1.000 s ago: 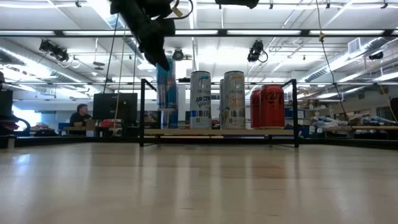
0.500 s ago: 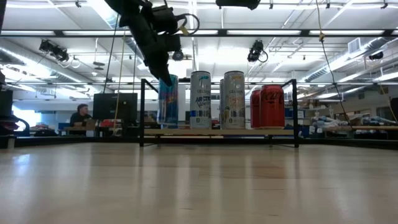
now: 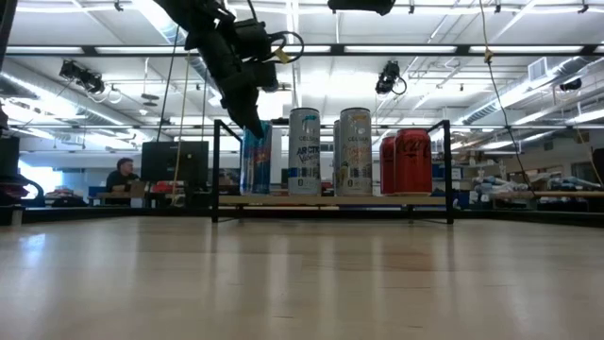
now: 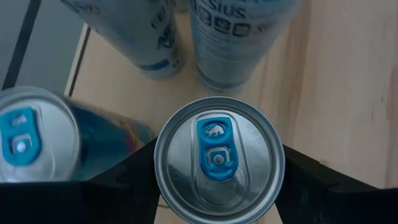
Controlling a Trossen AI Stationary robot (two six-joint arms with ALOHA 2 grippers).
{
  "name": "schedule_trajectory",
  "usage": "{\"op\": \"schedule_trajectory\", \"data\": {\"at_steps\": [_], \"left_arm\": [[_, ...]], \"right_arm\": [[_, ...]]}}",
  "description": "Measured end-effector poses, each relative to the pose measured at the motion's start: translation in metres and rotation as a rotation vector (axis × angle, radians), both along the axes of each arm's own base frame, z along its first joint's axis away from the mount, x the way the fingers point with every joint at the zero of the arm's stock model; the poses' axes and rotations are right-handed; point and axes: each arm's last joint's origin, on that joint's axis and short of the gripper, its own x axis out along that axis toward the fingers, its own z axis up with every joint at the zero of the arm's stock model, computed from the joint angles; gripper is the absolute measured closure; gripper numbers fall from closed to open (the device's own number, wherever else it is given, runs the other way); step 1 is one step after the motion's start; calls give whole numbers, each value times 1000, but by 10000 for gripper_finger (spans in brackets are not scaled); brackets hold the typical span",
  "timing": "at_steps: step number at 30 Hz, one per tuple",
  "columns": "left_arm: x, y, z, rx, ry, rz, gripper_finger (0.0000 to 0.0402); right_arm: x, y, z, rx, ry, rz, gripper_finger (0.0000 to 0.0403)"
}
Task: Place canned beverage on shelf
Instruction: Put the blue soda can aligned with the other blue soda can on the shelf
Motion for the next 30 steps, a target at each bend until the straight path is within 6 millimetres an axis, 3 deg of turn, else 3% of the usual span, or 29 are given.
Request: {"op": "schedule_trajectory", "data": {"at_steps": [20,30], "left_arm": [[1,1,-1,-2,-1,8,155],[0,0,-2,-17,11,27,102]], "right_arm": [[0,0,0,3,0,7,69],[0,0,0,24,-1,-2,69]]}}
